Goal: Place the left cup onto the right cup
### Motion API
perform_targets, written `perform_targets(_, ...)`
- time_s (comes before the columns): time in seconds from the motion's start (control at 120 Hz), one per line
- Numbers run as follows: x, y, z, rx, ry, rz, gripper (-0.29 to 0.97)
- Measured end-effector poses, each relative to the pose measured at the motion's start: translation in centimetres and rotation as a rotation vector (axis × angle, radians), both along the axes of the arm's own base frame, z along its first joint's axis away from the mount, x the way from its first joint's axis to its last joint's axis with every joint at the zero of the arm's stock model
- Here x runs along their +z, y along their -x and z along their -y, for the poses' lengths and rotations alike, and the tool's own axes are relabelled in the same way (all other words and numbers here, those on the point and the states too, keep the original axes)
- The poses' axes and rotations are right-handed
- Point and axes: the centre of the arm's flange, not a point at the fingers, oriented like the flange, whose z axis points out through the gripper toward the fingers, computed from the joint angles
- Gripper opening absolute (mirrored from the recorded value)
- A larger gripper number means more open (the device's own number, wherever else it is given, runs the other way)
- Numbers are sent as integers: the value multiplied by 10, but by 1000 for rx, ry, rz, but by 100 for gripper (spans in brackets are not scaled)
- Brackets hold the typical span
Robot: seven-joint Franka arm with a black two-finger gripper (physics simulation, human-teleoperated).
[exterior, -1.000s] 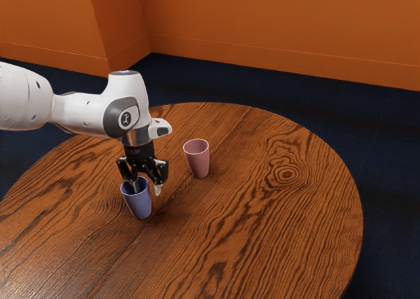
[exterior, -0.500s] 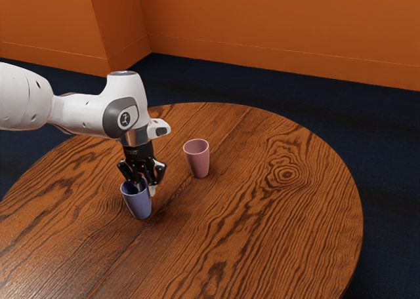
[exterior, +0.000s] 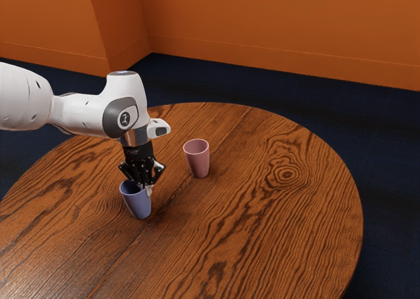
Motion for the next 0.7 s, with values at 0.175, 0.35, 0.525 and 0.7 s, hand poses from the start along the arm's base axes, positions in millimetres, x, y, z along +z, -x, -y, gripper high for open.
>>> perform_targets(0.175, 6, -1, 2, -7, -5, 10, -10)
perform_targets(0.35, 28, -9, 7, -21, -12, 47, -10)
perform_targets(0.525, 65, -28, 8, -30, -16, 95, -10)
perform_targets(0.7, 91, -38, 6, -31, -15, 108, -10)
